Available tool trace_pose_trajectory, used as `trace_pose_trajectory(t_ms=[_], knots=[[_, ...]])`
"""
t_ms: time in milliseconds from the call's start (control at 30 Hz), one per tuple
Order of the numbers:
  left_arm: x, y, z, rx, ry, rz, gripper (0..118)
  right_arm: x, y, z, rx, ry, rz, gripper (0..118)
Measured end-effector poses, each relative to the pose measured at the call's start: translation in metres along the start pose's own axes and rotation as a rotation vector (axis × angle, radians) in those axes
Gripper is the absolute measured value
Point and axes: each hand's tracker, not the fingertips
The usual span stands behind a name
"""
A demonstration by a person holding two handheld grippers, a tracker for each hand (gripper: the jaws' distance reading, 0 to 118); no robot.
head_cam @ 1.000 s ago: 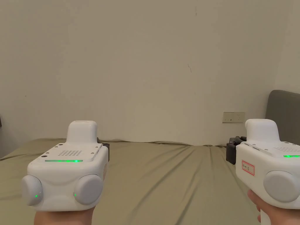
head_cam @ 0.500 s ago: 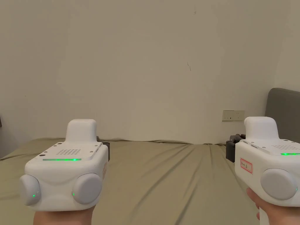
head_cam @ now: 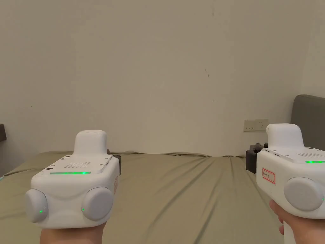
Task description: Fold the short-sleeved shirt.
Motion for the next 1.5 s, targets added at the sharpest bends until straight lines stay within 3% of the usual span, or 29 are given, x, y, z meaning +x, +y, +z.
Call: trace_pose_trajectory(t_ms=[33, 67, 100, 133, 167, 200, 433, 600, 733, 867, 1133, 1300, 1400, 1500], knots=[[-0.001, 0.0, 0.0, 0.005, 0.0, 0.001, 7, 0.0, 0.0, -0.001, -0.005, 0.003, 0.002, 72], [-0.002, 0.0, 0.0, 0.013, -0.008, 0.006, 45, 0.0, 0.0, -0.002, -0.01, 0.005, 0.0, 104], [-0.002, 0.0, -0.001, 0.018, -0.007, 0.006, 105, 0.0, 0.001, -0.003, -0.021, 0.006, -0.007, 118], [-0.002, 0.001, -0.004, 0.013, 0.019, -0.001, 118, 0.0, 0.001, -0.006, -0.028, 0.006, -0.012, 118], [-0.002, 0.0, -0.009, -0.033, 0.056, -0.005, 118, 0.0, 0.0, -0.006, -0.028, 0.005, -0.01, 118], [-0.001, -0.004, -0.005, 0.076, 0.039, 0.025, 118, -0.001, -0.002, -0.004, 0.0, 0.001, 0.001, 118], [-0.002, 0.0, -0.006, 0.01, 0.026, -0.005, 118, -0.003, -0.006, -0.009, -0.029, -0.004, 0.031, 118], [-0.001, -0.003, -0.008, 0.007, 0.022, -0.011, 118, 0.0, -0.006, -0.006, -0.02, 0.054, -0.009, 118], [0.001, -0.003, -0.007, 0.003, 0.019, -0.022, 118, -0.01, -0.001, -0.01, -0.047, -0.097, 0.035, 118], [0.001, -0.002, -0.006, 0.003, 0.024, -0.019, 118, -0.01, -0.002, -0.007, -0.023, 0.007, 0.016, 118], [0.0, -0.004, -0.007, -0.013, 0.02, -0.02, 118, -0.02, -0.003, 0.0, -0.021, 0.05, 0.053, 118], [0.001, -0.004, -0.007, -0.018, 0.02, -0.022, 118, -0.022, -0.006, 0.001, -0.024, 0.056, 0.038, 118], [0.002, -0.003, -0.005, -0.014, 0.012, -0.022, 118, -0.027, -0.007, 0.004, 0.005, 0.007, 0.036, 118], [0.003, -0.005, -0.005, -0.023, 0.002, -0.027, 118, -0.025, -0.007, 0.005, -0.001, 0.053, 0.009, 118]])
